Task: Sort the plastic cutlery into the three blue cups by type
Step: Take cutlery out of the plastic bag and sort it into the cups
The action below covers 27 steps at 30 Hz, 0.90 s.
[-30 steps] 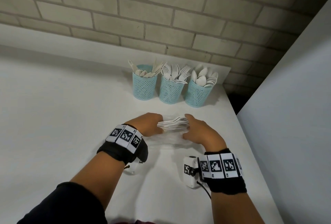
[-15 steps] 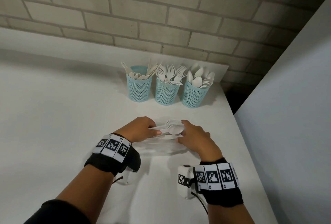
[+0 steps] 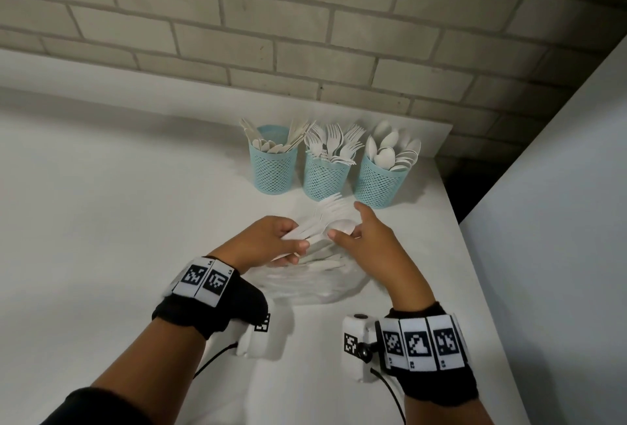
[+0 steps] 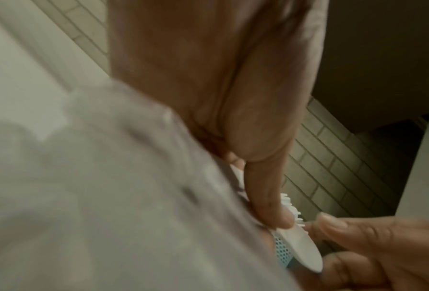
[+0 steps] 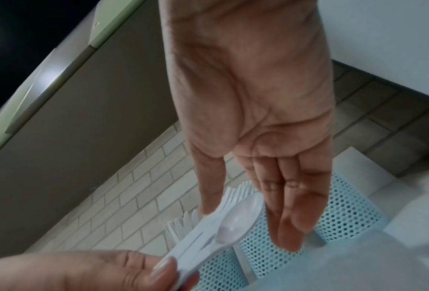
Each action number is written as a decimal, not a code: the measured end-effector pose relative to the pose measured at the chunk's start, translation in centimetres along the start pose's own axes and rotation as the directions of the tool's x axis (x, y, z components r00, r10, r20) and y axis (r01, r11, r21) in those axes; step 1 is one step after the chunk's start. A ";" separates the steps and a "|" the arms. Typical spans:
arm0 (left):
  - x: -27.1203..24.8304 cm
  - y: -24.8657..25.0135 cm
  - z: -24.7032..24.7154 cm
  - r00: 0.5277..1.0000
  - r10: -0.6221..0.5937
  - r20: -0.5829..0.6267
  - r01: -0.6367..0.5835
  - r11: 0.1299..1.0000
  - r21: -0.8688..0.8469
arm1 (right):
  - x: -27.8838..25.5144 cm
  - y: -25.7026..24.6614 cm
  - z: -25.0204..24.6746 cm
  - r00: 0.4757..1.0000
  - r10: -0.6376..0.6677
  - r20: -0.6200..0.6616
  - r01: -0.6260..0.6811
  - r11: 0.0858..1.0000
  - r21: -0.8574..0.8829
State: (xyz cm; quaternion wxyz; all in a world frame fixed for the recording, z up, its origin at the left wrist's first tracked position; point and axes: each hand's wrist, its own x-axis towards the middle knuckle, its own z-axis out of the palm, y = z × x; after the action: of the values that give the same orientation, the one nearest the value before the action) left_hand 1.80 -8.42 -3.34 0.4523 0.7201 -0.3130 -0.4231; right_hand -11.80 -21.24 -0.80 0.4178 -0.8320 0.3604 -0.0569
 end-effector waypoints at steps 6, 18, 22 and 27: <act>0.0 1.0 0.1 0.998 0.067 -0.014 -0.068 0.997 -0.040 | 1.3 -0.9 0.3 0.991 -0.050 -0.128 0.080 0.968 0.239; -0.4 1.6 0.2 0.991 0.064 -0.120 -0.090 0.969 -0.229 | 3.9 -1.2 -2.6 0.912 -0.048 -0.408 0.264 0.829 0.493; -0.1 1.9 0.3 0.985 0.050 -0.165 -0.092 0.962 -0.259 | 4.3 -2.4 -7.3 0.706 -0.013 -0.708 0.406 0.827 0.390; 0.1 2.5 0.6 0.985 0.071 -0.156 -0.112 0.955 -0.275 | 4.8 -3.4 -10.1 0.418 -0.175 -0.891 0.508 0.859 0.069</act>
State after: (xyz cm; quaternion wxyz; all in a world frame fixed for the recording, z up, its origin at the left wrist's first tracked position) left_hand 1.14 -9.72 -1.17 0.5910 0.6616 -0.2488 -0.3888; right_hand -10.39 -29.63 7.23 0.2922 -0.6633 0.3240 -0.6080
